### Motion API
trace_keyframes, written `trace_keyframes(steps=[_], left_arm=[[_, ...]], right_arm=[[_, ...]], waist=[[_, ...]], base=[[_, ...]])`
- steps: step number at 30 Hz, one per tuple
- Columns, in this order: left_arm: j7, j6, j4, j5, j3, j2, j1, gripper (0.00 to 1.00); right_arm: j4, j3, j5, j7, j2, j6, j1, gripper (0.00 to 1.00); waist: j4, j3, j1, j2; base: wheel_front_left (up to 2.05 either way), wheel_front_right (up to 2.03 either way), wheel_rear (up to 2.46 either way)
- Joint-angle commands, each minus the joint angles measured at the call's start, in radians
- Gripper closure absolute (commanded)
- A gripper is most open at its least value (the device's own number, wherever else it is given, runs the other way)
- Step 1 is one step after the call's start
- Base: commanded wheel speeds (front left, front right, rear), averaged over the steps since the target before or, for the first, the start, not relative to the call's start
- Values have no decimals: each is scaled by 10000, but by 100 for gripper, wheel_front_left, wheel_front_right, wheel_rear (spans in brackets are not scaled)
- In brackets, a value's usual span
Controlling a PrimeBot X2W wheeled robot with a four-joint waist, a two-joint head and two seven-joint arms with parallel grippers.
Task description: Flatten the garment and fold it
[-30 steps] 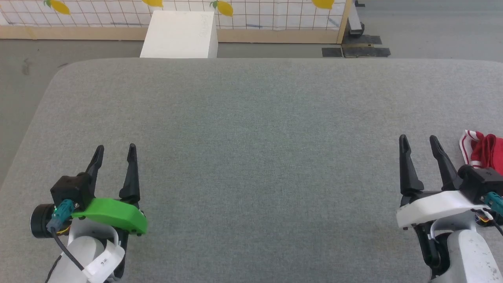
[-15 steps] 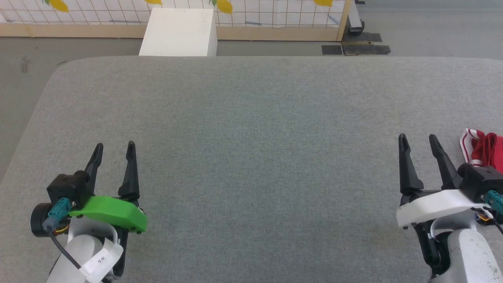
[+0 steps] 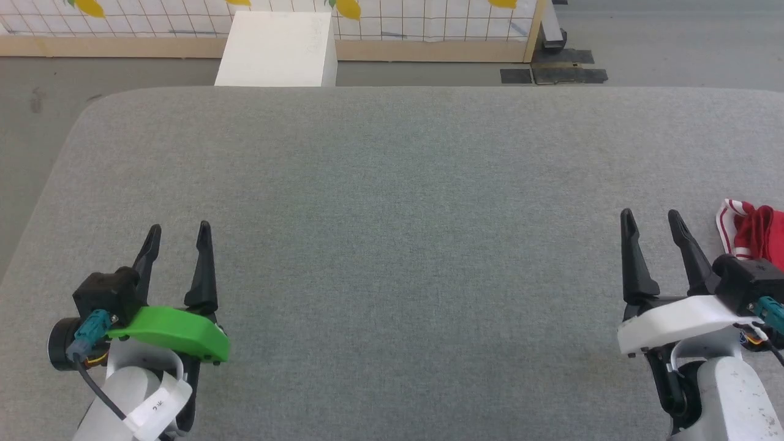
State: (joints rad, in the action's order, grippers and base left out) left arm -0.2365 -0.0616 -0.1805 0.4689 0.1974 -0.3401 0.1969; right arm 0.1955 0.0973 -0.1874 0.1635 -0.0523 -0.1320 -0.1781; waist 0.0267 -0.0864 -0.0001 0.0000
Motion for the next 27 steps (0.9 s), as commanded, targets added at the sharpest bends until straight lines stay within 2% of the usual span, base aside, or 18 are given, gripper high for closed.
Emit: trace_keyframes(steps=[1, 11, 12, 27], left_arm=[[-58, -1, -3, 70, 4, -9, 99, 0], [-59, -21, -52, 140, 50, -32, 121, 0], [-27, -6, -46, 71, 58, -2, 5, 100], [147, 39, 89, -277, -87, 212, -143, 100]], right_arm=[[-10, -4, 9, -30, 20, 13, 50, 0], [-26, -16, 46, -53, 20, 13, 24, 0], [-6, -10, 12, -52, 0, 0, -1, 100], [-144, -77, 144, -166, -2, -1, 127, 100]], waist=[[-4, -10, 1, 0], [6, -39, 1, 0], [8, -42, 1, 0], [-11, 23, 1, 0]], base=[[0, 0, 0], [0, 0, 0], [0, 0, 0], [0, 0, 0]])
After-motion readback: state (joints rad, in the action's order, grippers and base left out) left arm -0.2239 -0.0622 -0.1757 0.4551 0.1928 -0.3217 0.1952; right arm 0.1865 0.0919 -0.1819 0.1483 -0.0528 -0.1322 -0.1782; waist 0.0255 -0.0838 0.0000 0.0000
